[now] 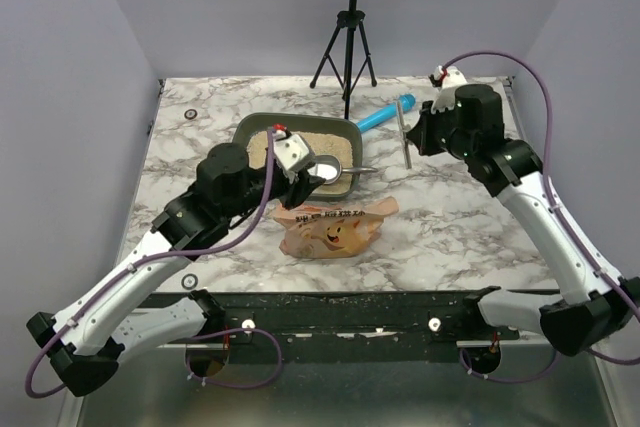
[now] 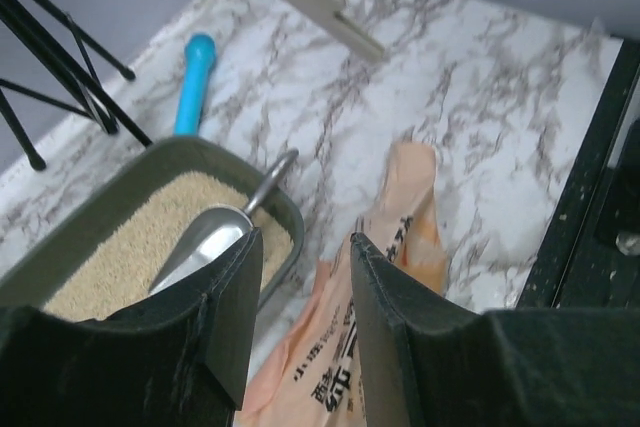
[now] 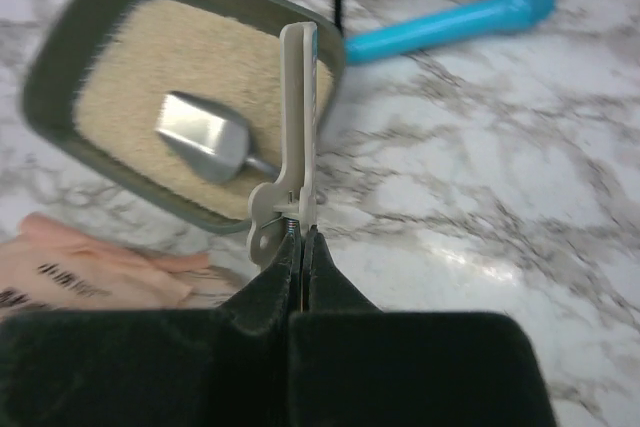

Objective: Fill the litter box with clean litter

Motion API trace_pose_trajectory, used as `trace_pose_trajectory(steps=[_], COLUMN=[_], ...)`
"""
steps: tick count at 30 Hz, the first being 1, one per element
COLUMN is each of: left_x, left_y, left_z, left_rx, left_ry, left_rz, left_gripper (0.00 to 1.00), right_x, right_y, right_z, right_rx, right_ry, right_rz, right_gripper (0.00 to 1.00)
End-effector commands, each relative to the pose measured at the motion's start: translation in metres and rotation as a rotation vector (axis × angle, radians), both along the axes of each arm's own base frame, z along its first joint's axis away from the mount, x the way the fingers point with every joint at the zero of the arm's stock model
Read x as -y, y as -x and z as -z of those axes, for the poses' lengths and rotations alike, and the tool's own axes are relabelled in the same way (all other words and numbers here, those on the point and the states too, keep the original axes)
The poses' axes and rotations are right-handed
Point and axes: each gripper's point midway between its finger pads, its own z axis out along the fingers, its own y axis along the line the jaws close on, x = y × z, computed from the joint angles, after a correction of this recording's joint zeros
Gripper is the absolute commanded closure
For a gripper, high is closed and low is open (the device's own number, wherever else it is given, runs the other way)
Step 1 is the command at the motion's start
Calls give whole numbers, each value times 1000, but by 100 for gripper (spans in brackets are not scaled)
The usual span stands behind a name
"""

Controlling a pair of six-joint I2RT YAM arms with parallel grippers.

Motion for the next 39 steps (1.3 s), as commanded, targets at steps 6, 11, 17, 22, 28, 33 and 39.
trace_pose_trajectory(steps=[6,11,17,22,28,33,39], left_x=[28,34,14,7,2,-1,-3], left_y=[10,21,35,48,56,55,55], left_z=[-69,-88,-108,-120,-125,-120,-118], left_rx=[-106,-141,-154,-147,-133,-113,-105], left_ry=[247,418,615,689,723,720,711], left_rz=[99,295,489,567,598,575,564], left_gripper=[50,50,50,50,50,50,51], right_x=[-80,-93,-101,-119,-137,-145,-147], right_y=[101,144,172,180,175,183,185], right_z=[-99,-123,-128,-119,-114,-118,-116], right_rx=[158,153,143,94,77,70,73], right_ry=[-369,-479,-537,-546,-563,-583,-588], right_rz=[-613,-801,-951,-1041,-1055,-1114,-1116], right_gripper=[99,99,99,99,99,99,99])
